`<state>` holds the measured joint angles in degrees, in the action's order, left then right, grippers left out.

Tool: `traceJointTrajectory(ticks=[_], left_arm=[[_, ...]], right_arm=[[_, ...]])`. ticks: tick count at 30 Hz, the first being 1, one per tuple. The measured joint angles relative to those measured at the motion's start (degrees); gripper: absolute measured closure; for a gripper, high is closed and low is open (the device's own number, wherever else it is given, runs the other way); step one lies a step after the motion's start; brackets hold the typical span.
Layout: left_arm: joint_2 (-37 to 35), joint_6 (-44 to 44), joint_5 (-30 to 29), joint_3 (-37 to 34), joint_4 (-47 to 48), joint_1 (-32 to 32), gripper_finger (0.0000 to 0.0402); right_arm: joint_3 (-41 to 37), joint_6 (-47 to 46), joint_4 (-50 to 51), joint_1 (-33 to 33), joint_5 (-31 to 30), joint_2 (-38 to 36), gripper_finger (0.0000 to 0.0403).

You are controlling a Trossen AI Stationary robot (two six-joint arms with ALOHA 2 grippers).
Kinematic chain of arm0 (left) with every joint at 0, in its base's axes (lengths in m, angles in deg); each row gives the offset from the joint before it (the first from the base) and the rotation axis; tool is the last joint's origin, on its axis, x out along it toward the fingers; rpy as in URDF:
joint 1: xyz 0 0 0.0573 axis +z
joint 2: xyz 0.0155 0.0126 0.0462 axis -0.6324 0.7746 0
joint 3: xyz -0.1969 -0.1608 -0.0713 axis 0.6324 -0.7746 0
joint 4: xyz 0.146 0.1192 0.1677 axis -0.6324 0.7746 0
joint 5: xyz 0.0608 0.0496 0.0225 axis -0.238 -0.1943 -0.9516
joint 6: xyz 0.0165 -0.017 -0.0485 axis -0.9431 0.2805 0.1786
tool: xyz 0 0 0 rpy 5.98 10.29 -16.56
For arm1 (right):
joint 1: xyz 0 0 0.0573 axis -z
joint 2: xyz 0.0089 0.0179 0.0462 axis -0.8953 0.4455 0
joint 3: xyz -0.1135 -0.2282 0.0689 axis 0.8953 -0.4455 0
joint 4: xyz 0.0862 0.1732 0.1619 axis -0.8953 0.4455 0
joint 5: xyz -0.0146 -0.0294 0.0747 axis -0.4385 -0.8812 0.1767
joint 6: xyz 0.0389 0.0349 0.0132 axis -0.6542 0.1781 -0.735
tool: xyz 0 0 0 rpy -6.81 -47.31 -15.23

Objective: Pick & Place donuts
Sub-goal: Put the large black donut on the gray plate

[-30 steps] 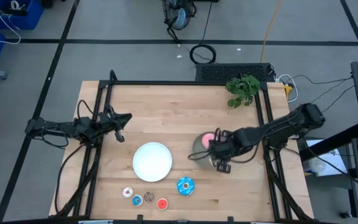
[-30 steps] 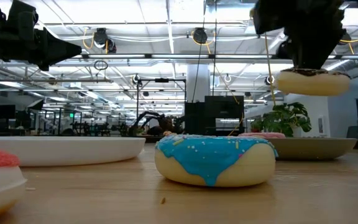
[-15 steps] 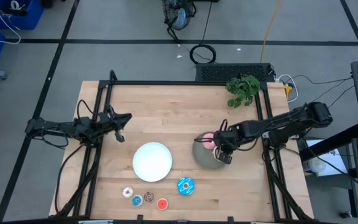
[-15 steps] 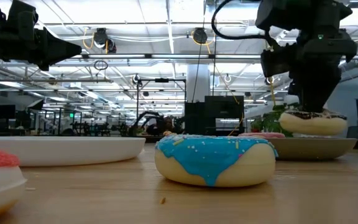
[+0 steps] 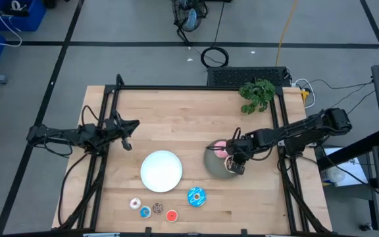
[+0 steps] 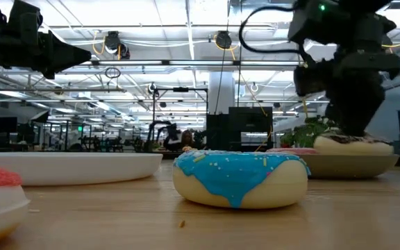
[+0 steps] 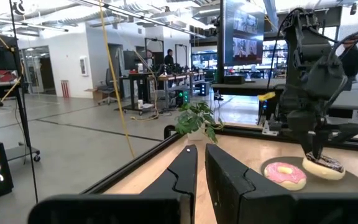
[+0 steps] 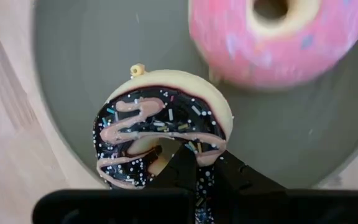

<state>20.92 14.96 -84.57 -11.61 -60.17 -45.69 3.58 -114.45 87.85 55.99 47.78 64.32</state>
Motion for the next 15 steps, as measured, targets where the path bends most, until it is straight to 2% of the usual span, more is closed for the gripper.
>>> traceJointTrajectory(ticks=[8,15], left_arm=[[0.0,0.0,0.0,0.0,0.0,0.0,0.0364],[0.0,0.0,0.0,0.0,0.0,0.0,0.0364]], right_arm=[[-2.3,-0.3,-1.6,1.1,-1.6,0.0,0.0389],[-2.3,0.4,-2.5,1.2,-1.1,0.0,0.0334]])
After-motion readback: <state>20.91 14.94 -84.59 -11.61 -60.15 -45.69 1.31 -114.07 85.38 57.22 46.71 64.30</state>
